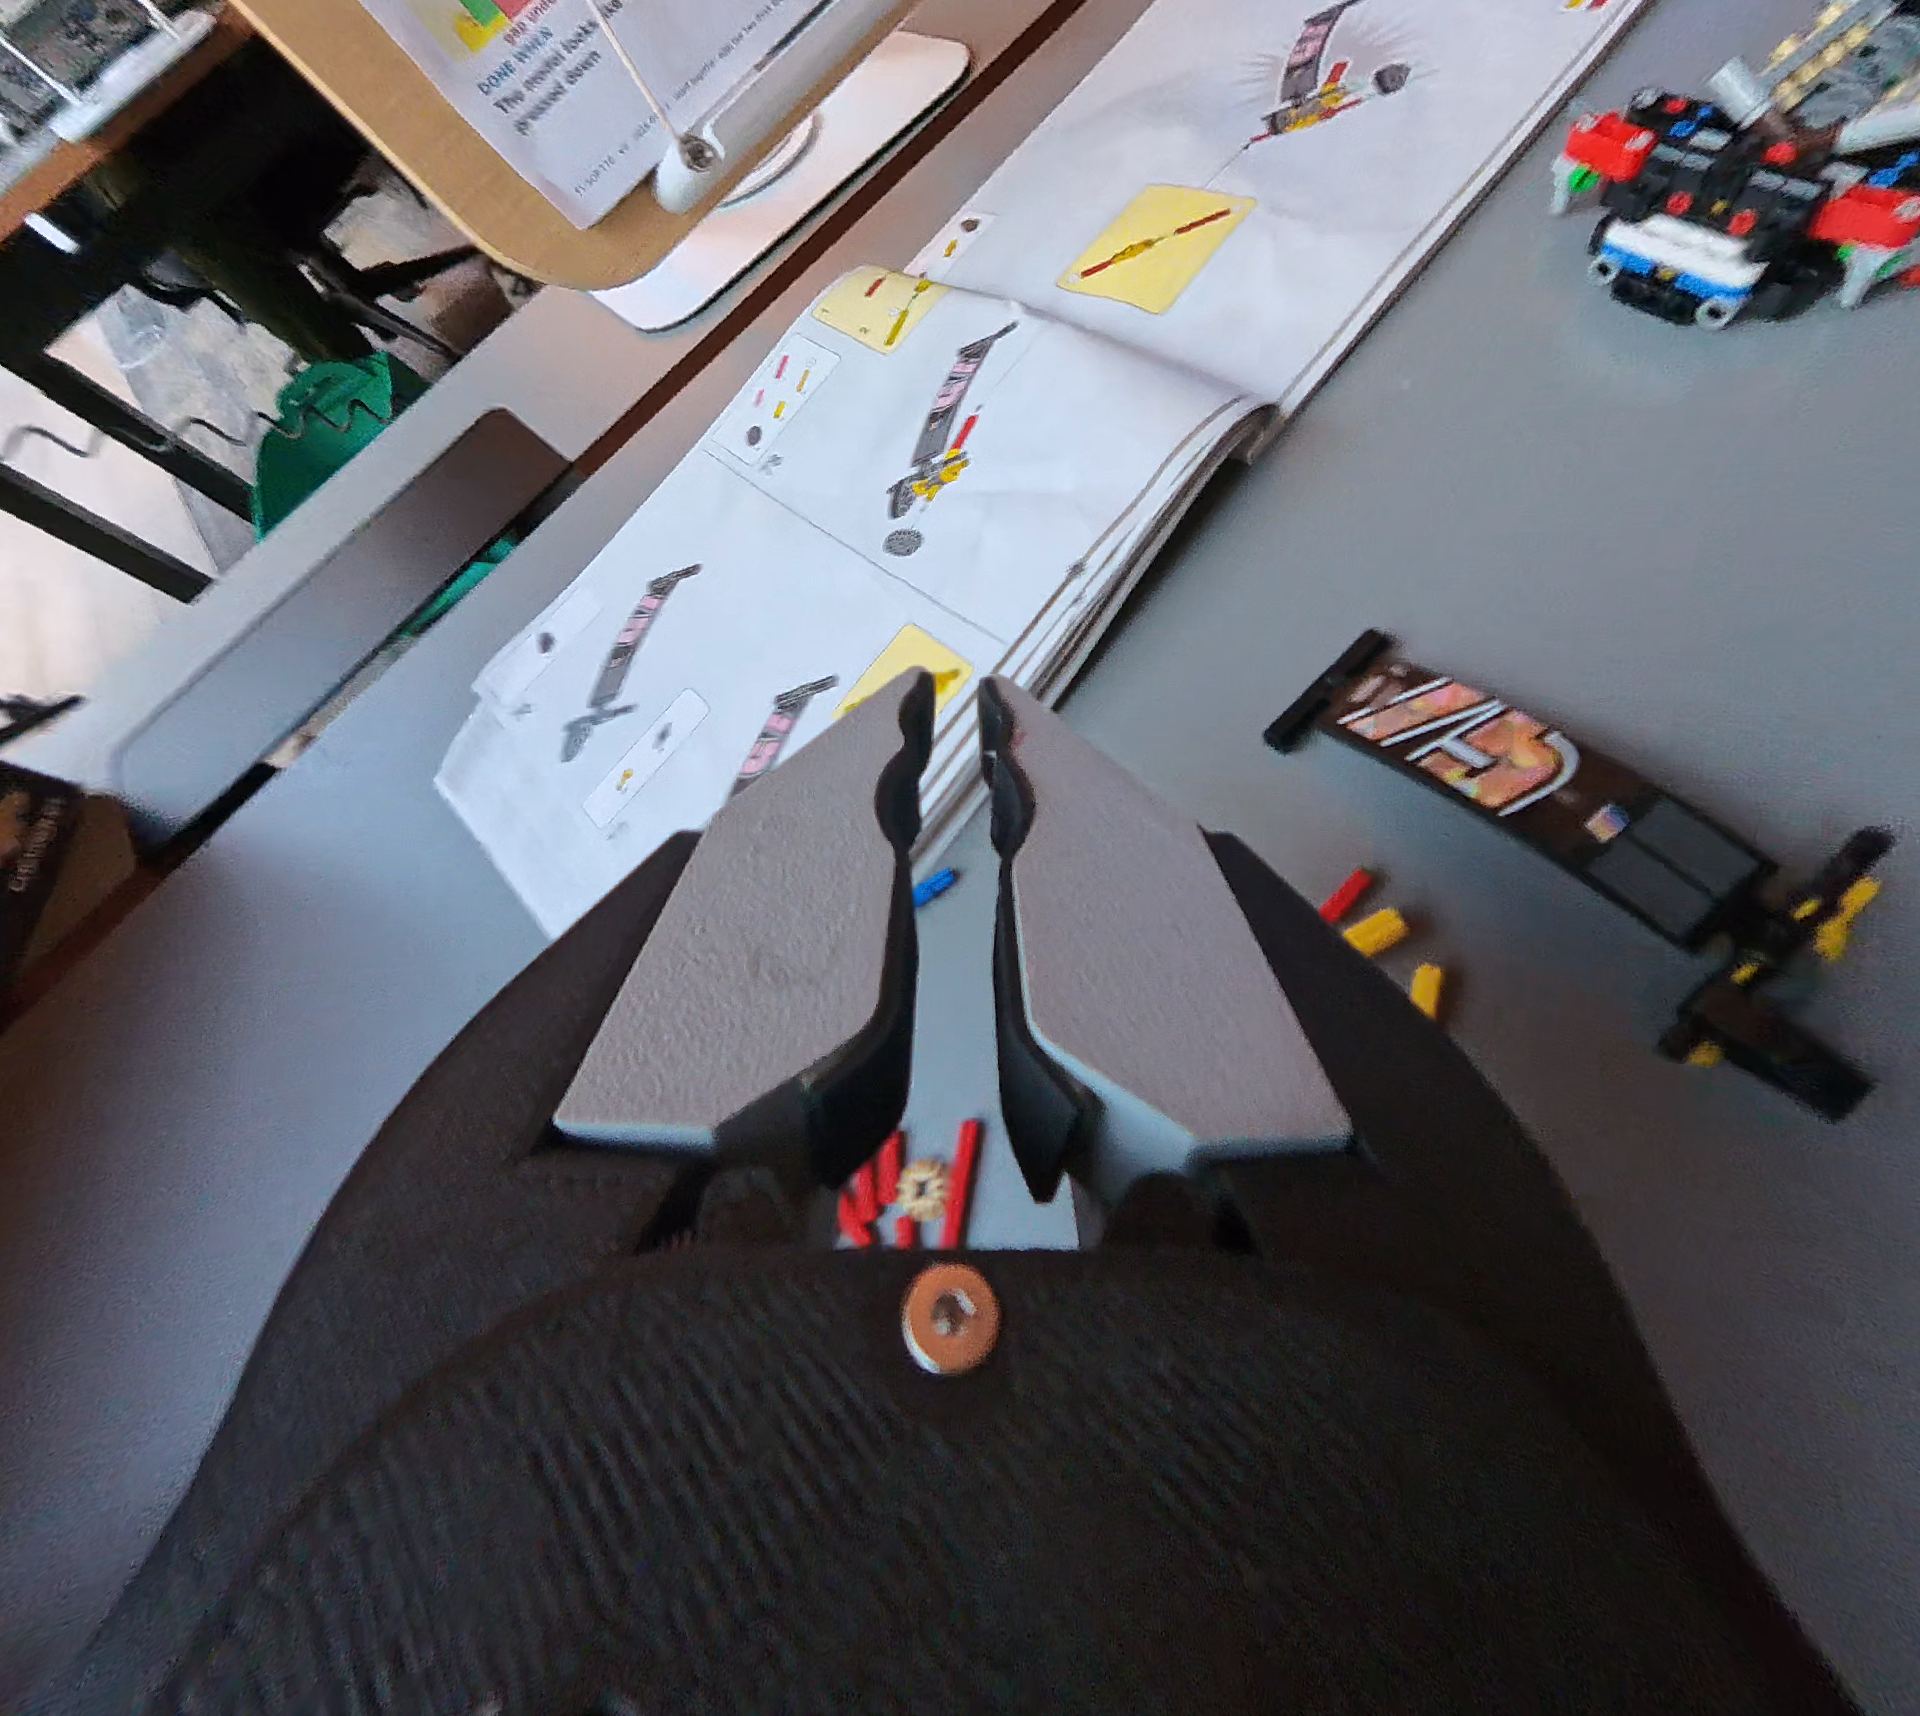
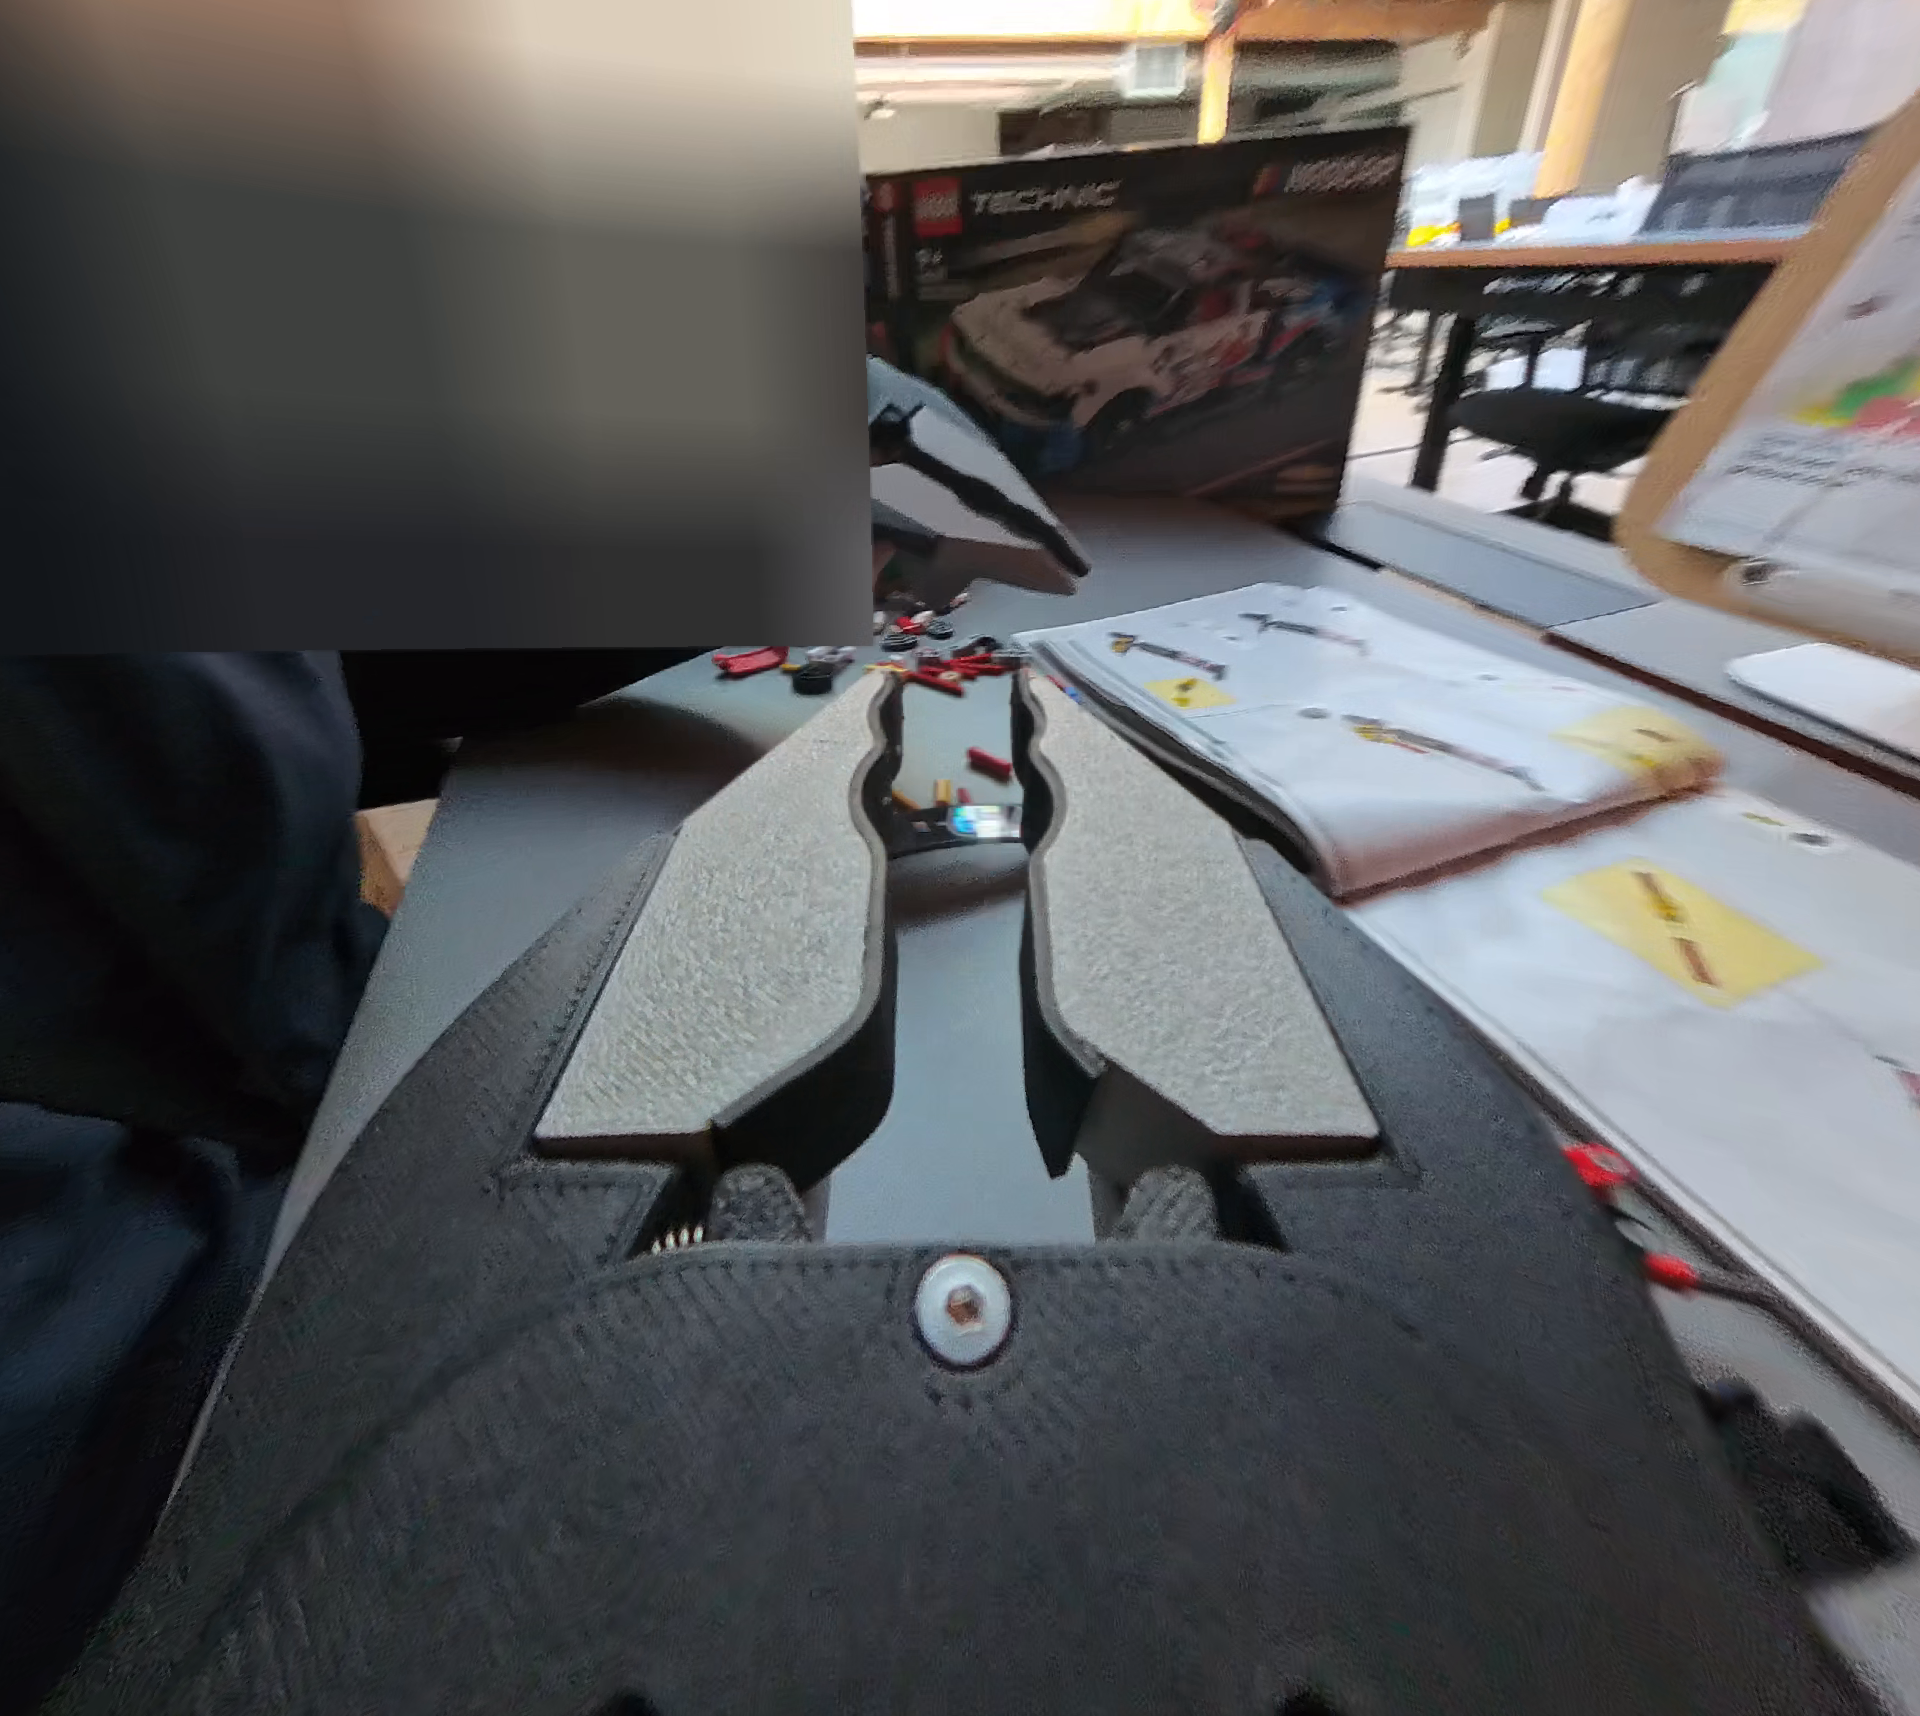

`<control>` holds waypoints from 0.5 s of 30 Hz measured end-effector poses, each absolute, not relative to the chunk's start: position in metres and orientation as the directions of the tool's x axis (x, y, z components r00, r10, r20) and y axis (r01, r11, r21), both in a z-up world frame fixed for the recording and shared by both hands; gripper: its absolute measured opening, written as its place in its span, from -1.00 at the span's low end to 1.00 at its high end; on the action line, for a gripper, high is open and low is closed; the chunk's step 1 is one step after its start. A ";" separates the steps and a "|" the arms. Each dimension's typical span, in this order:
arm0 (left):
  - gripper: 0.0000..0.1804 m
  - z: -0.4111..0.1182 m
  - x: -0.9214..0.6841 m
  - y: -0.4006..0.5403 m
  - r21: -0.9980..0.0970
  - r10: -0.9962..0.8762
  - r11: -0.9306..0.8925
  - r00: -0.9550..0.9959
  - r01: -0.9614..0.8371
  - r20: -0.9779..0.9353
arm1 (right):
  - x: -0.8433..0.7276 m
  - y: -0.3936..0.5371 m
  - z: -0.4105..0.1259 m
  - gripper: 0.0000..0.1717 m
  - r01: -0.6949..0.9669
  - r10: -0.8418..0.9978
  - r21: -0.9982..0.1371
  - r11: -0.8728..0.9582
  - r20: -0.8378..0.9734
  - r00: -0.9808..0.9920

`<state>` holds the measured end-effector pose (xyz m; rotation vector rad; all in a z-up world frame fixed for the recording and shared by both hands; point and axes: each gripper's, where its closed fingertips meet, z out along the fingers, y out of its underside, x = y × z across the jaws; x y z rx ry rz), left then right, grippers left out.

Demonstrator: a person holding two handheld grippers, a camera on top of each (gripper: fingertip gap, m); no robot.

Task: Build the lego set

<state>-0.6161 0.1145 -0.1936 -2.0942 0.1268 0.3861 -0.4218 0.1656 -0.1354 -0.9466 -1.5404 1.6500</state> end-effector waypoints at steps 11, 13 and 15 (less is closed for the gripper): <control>-0.93 -0.206 -0.581 0.092 -0.758 0.107 -0.632 0.951 -0.160 -0.289 | -0.389 0.210 -0.153 -0.76 0.093 0.857 -0.994 -0.059 -0.098 -0.505; -0.94 -0.207 -0.578 0.077 -0.752 0.123 -0.641 0.947 -0.152 -0.297 | -0.391 0.206 -0.159 -0.76 0.112 0.854 -0.993 -0.032 -0.085 -0.513; -0.94 -0.211 -0.575 0.062 -0.753 0.136 -0.644 0.947 -0.138 -0.290 | -0.394 0.201 -0.167 -0.75 0.135 0.856 -0.991 0.010 -0.061 -0.514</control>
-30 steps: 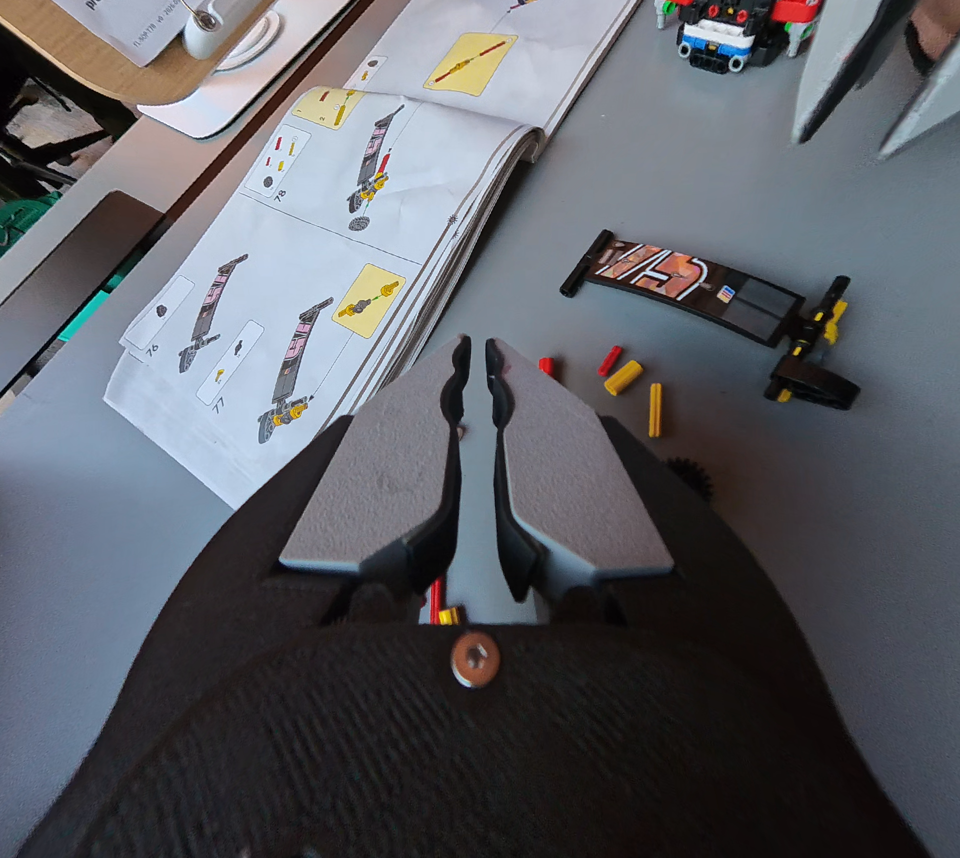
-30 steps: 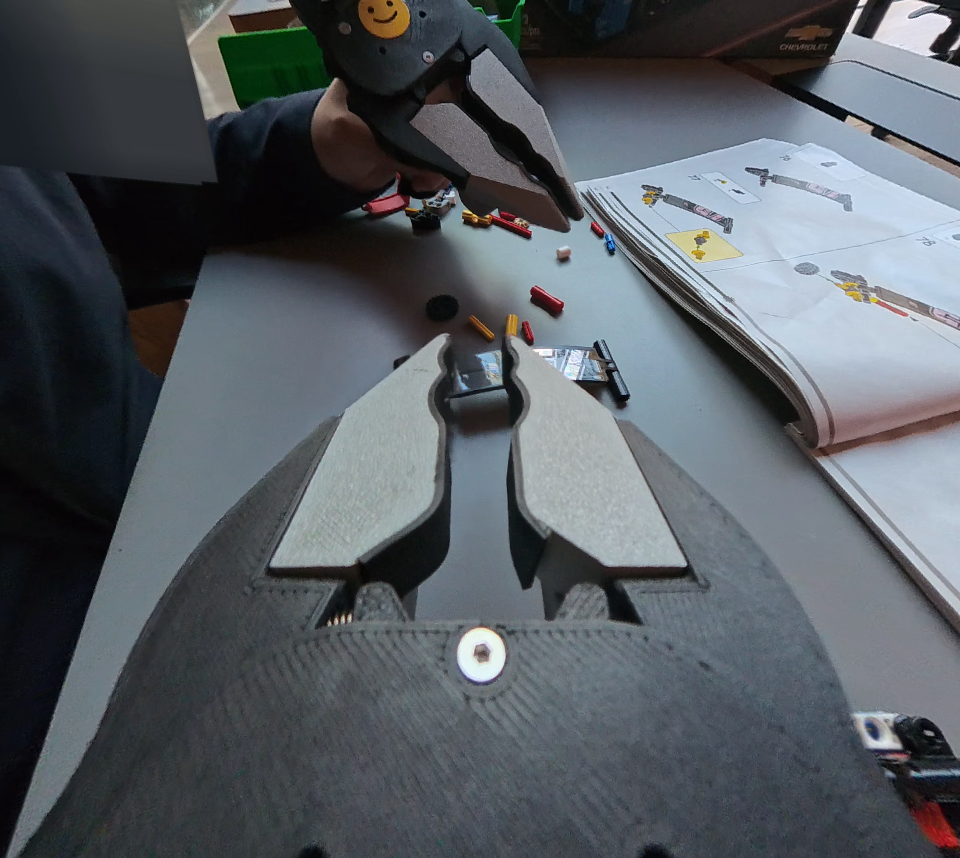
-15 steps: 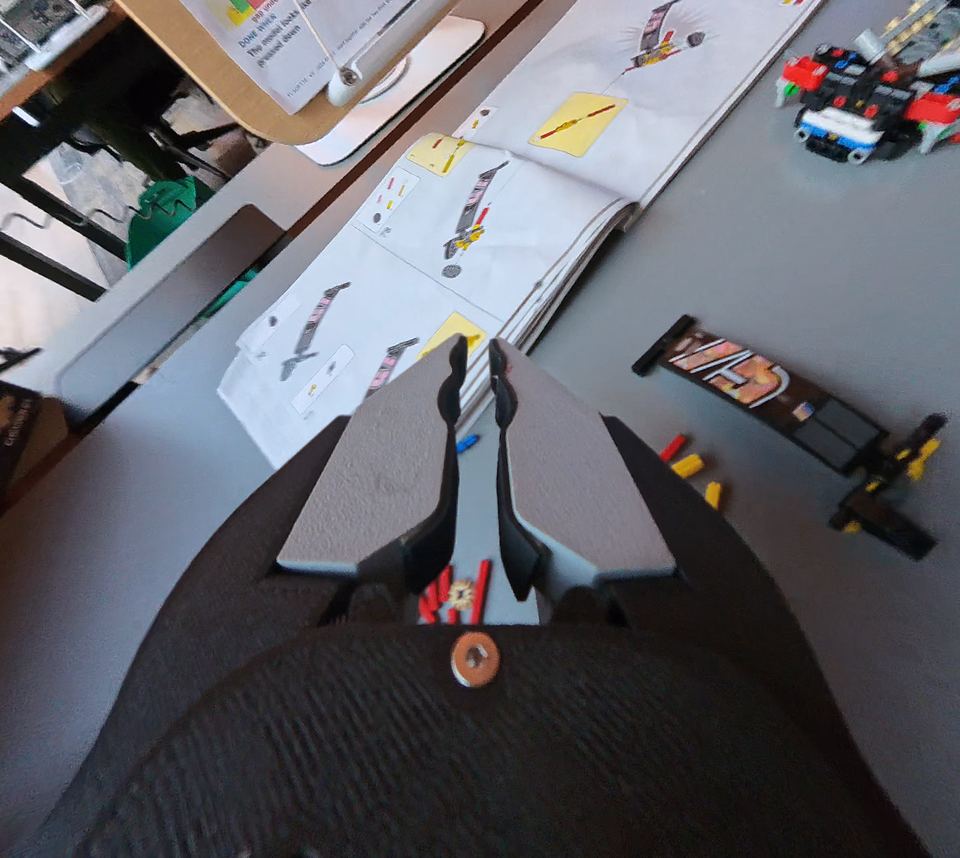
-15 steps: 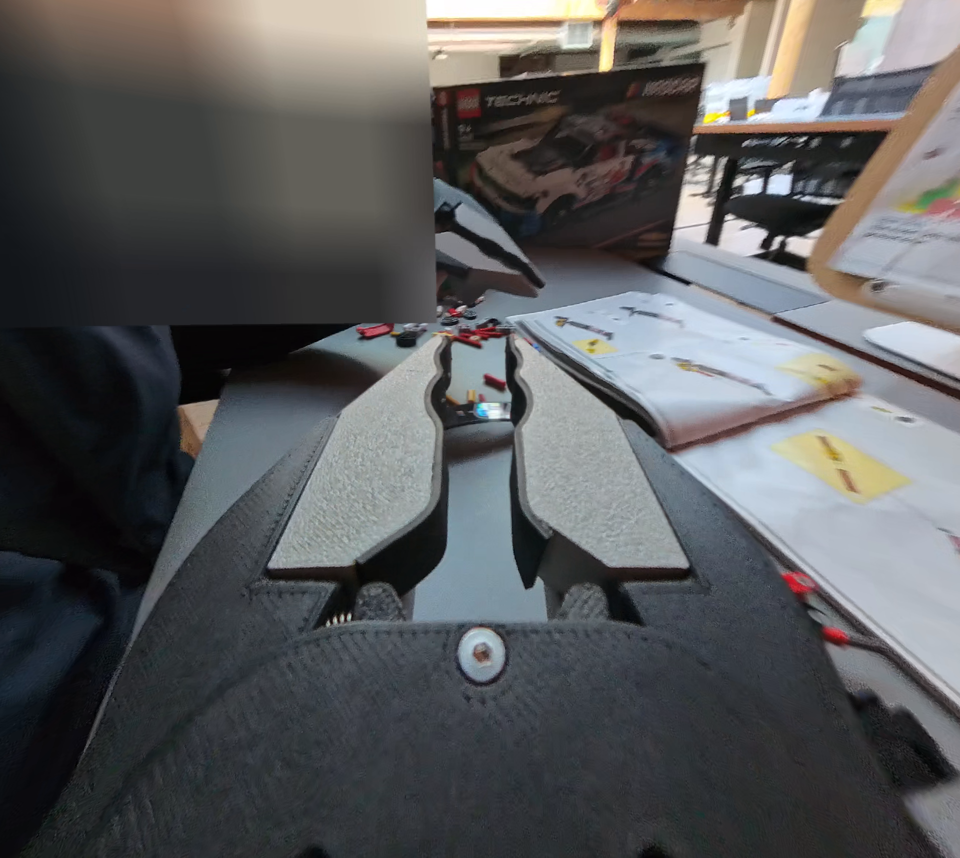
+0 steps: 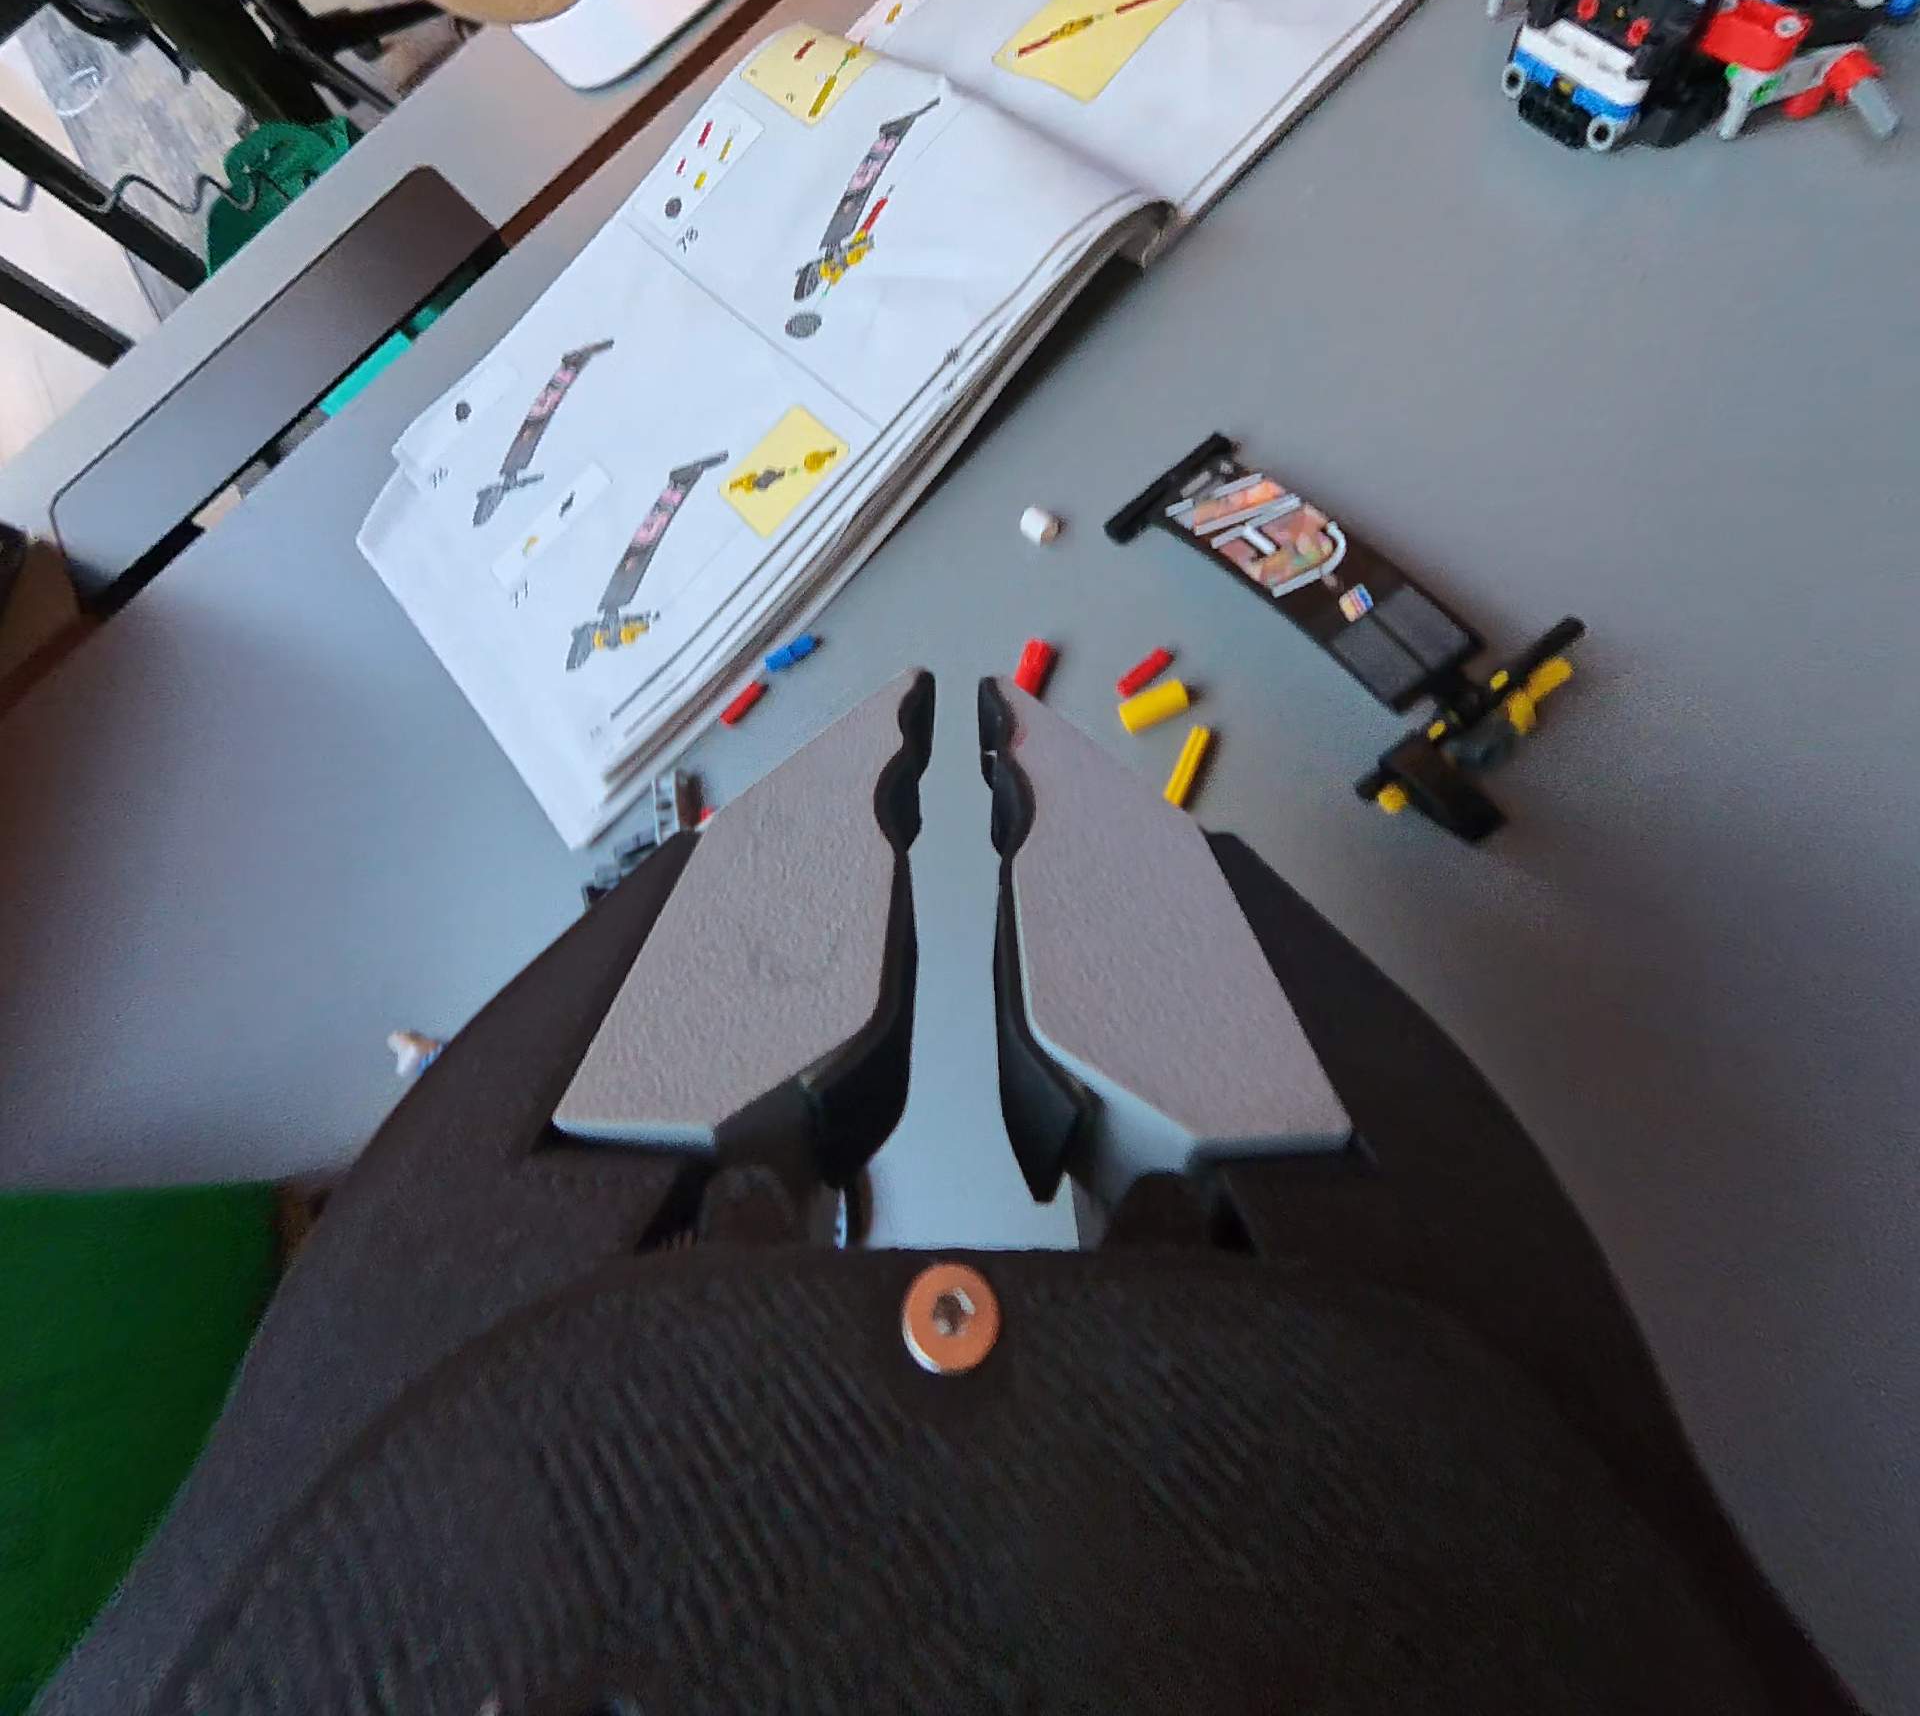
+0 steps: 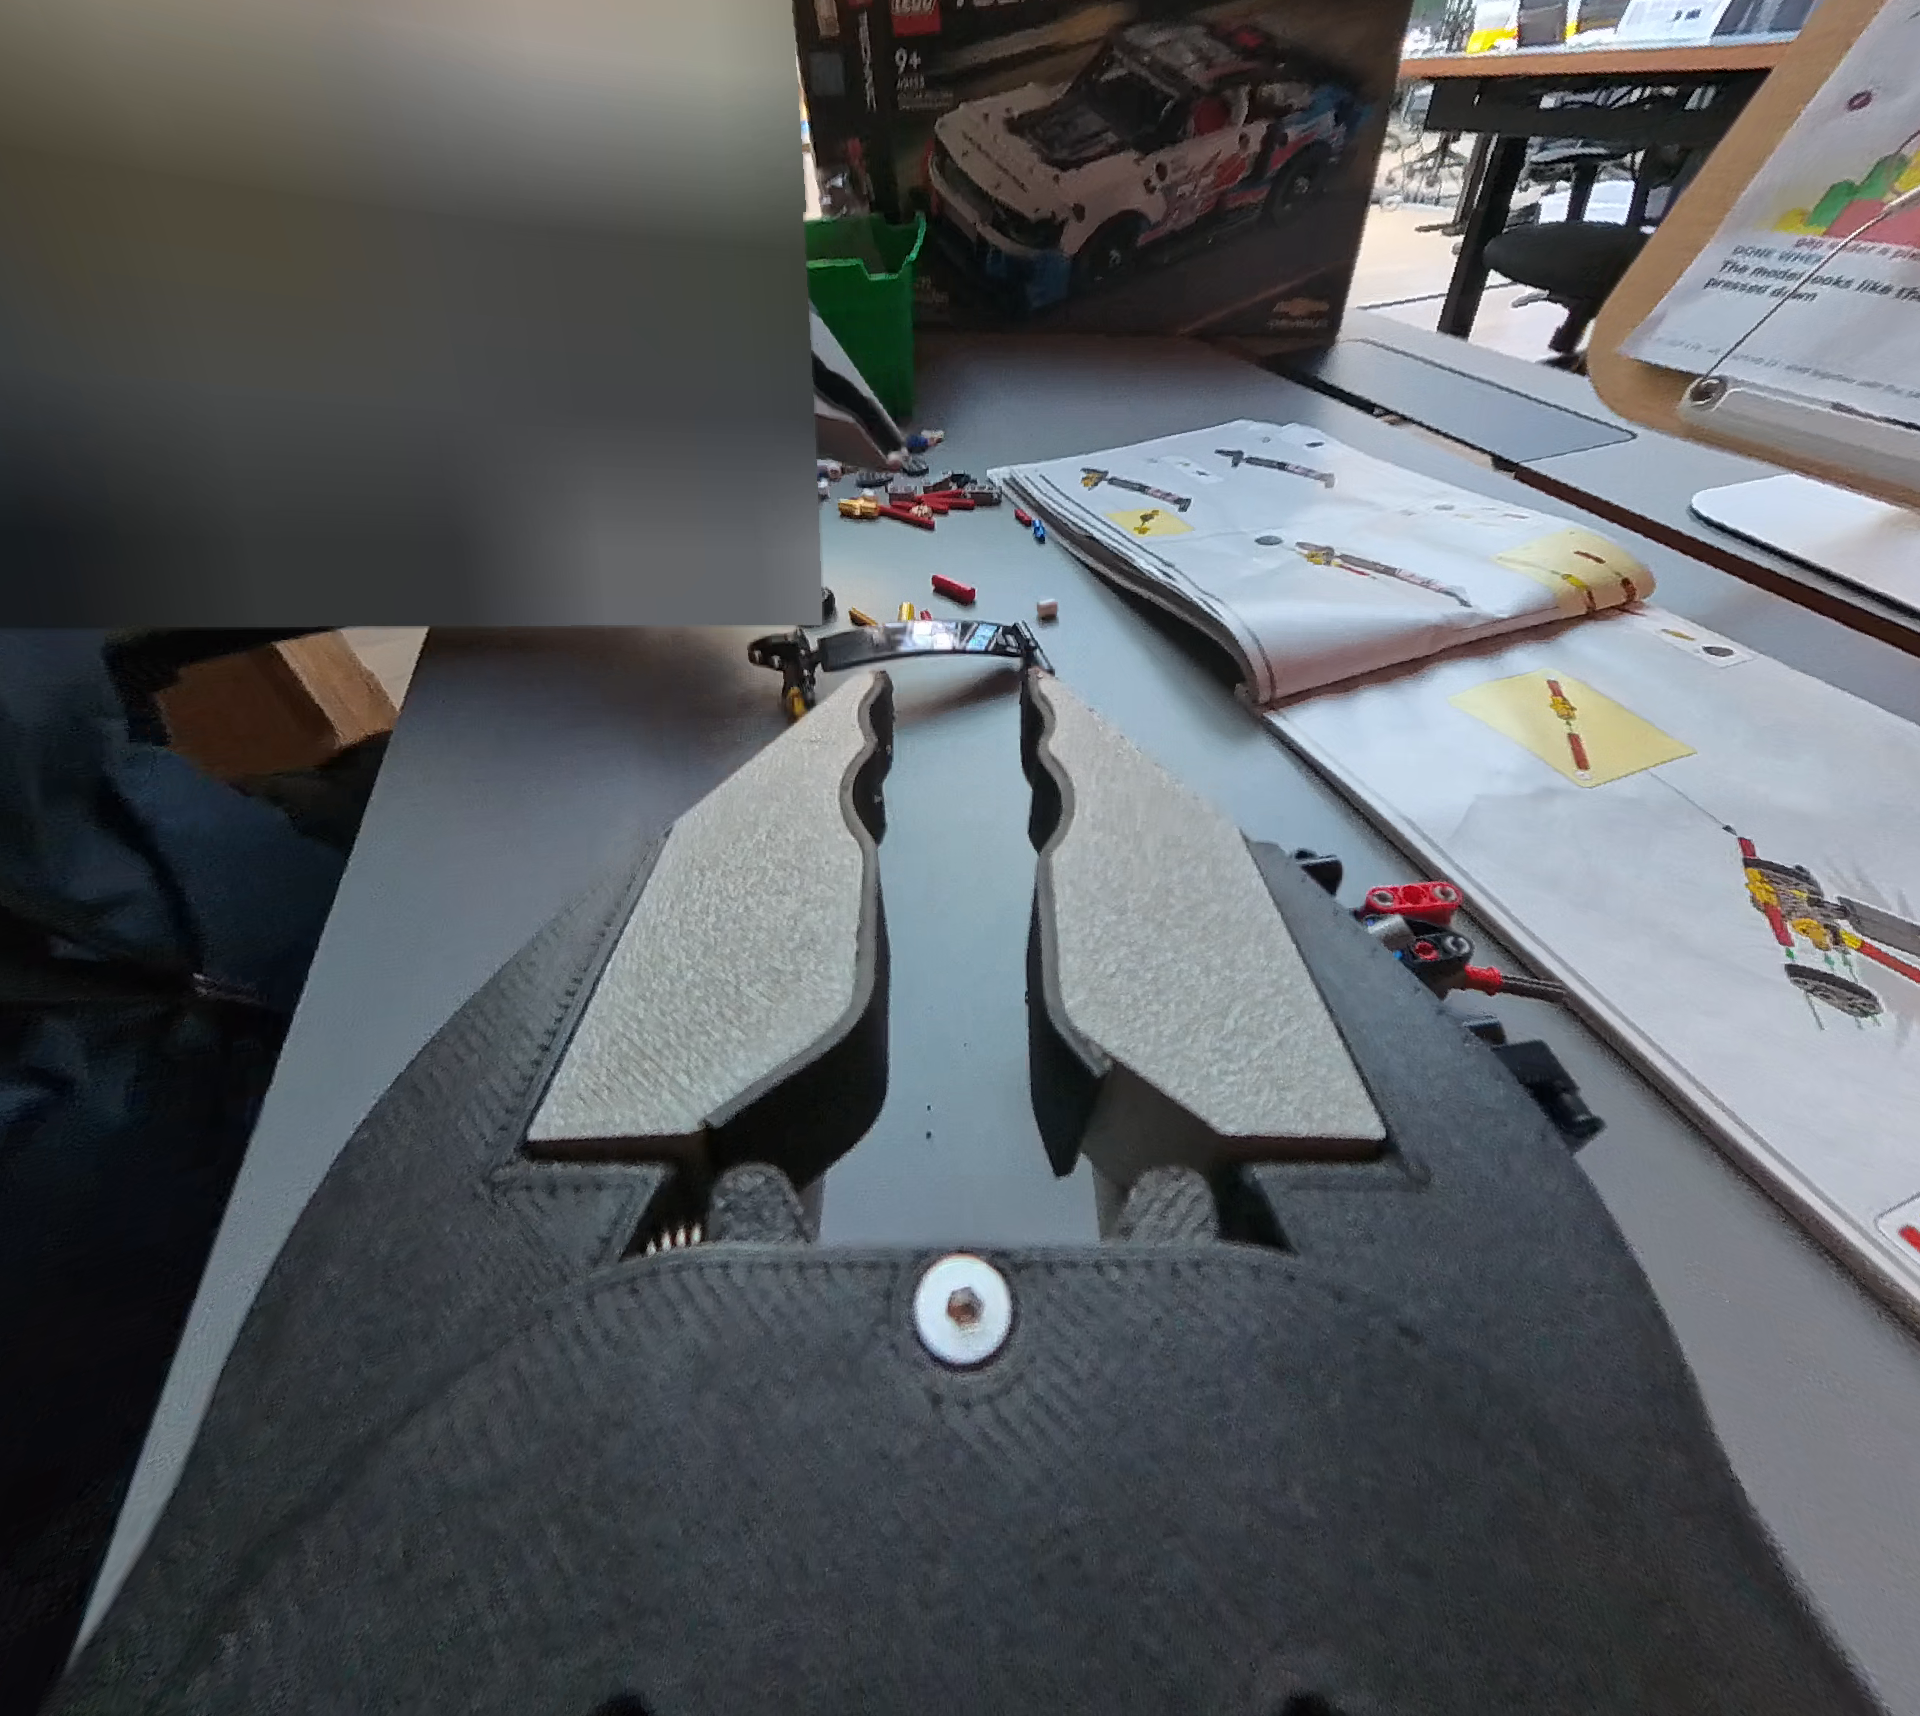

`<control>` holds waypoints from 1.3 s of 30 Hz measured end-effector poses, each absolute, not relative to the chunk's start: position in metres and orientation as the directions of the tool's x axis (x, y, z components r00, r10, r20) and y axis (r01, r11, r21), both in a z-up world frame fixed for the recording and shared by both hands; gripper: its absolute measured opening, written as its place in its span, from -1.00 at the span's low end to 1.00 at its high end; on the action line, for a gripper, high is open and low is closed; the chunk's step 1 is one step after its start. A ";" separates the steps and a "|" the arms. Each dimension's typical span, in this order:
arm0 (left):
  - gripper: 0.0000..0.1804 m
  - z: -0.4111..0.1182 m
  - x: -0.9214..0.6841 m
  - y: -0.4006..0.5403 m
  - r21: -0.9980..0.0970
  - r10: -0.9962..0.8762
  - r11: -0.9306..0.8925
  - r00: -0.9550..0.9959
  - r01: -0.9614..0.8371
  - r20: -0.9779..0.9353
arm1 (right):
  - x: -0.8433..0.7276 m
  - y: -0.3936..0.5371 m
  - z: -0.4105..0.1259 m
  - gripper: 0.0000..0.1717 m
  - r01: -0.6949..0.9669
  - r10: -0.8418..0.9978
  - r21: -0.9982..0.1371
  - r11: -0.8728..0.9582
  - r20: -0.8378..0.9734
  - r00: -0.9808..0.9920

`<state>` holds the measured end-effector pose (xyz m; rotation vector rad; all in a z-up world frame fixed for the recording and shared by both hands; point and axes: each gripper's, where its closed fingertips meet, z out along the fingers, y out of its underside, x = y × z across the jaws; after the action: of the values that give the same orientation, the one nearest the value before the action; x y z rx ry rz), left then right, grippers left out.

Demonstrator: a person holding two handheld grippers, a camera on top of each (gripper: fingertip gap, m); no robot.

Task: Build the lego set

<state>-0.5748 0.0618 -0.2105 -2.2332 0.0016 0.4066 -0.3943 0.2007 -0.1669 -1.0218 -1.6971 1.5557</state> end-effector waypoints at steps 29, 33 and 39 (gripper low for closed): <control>-0.93 -0.248 -0.539 0.008 -0.814 -0.040 -0.579 0.999 -0.046 -0.028 | -0.524 0.185 -0.273 -0.80 0.657 0.968 -0.716 0.237 0.112 -0.226; -0.93 -0.249 -0.538 0.009 -0.811 -0.049 -0.582 0.998 -0.049 -0.026 | -0.523 0.183 -0.274 -0.92 0.660 0.967 -0.723 0.204 0.044 -0.251; -0.93 -0.246 -0.539 0.011 -0.820 -0.038 -0.571 0.999 -0.042 -0.025 | -0.520 0.178 -0.270 -0.91 0.627 0.950 -0.733 0.264 0.087 -0.299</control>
<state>-0.5390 0.0105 -0.2463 -2.1789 0.0556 0.0060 -0.5198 0.1775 -0.2698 -1.4216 -2.0160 0.8086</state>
